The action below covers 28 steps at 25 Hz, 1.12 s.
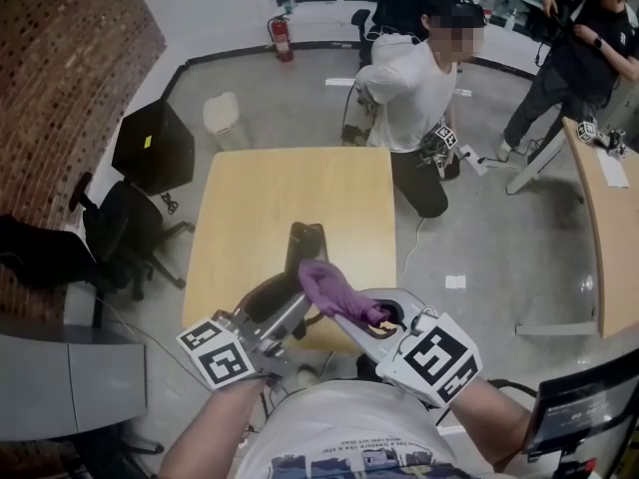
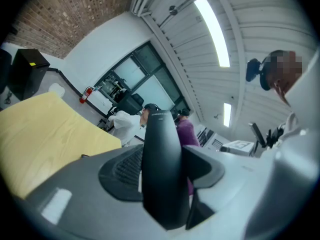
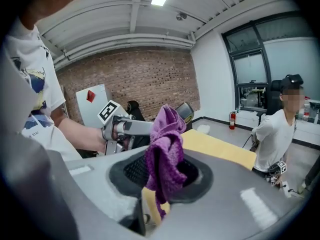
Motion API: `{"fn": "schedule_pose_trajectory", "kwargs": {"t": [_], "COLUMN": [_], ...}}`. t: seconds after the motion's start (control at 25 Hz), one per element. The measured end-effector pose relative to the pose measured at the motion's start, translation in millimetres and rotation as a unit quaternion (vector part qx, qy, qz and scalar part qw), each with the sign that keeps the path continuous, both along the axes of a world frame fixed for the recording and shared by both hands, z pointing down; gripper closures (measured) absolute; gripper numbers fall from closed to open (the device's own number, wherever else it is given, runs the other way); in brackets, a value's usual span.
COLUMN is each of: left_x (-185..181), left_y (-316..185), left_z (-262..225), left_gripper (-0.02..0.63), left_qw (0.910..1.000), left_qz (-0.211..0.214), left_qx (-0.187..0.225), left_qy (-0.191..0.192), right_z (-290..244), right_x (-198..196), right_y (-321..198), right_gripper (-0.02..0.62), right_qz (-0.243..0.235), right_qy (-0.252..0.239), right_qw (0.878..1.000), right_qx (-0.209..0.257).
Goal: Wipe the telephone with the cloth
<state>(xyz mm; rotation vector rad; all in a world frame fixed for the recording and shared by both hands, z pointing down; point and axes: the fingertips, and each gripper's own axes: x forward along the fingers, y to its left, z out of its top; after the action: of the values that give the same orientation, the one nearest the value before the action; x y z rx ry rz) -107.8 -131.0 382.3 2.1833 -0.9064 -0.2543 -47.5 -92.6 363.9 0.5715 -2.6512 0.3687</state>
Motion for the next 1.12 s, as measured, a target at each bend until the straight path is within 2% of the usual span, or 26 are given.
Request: {"fn": "schedule_pose_trajectory", "kwargs": {"t": [0.28, 0.56, 0.64, 0.76, 0.96, 1.04, 1.12], "left_x": [2.0, -1.8, -1.0, -1.4, 12.7, 16.8, 17.9], "left_y": [-6.7, -15.6, -15.4, -13.4, -6.8, -0.7, -1.5], "left_z": [0.2, -5.2, -6.8, -8.2, -8.1, -5.8, -10.3], "left_gripper": [0.35, 0.35, 0.35, 0.35, 0.35, 0.35, 0.35], "left_qw": [0.9999, 0.9996, 0.9995, 0.9995, 0.9992, 0.9989, 0.9985], "left_qz": [-0.006, -0.016, -0.017, -0.016, -0.009, -0.007, -0.008], "left_qx": [0.003, 0.007, 0.008, 0.009, 0.01, 0.008, 0.012], "left_qy": [0.012, 0.024, 0.025, 0.027, 0.038, 0.046, 0.054], "right_z": [15.4, 30.1, 30.4, 23.9, -7.8, -14.2, -18.0], "right_x": [3.2, 12.4, 20.2, 31.8, 49.7, 47.7, 37.2], "right_y": [19.6, 26.7, 19.0, -6.9, -56.7, -63.6, -65.2], "right_gripper": [0.509, 0.509, 0.509, 0.509, 0.509, 0.509, 0.509], "right_qz": [-0.019, -0.053, -0.039, 0.007, 0.086, 0.096, 0.083], "right_qy": [0.0, 0.034, 0.037, 0.029, -0.03, -0.047, -0.056], "right_qw": [1.0, 0.997, 0.998, 0.999, 0.996, 0.994, 0.995], "right_qx": [-0.018, -0.034, -0.034, -0.027, -0.009, -0.009, -0.013]}}
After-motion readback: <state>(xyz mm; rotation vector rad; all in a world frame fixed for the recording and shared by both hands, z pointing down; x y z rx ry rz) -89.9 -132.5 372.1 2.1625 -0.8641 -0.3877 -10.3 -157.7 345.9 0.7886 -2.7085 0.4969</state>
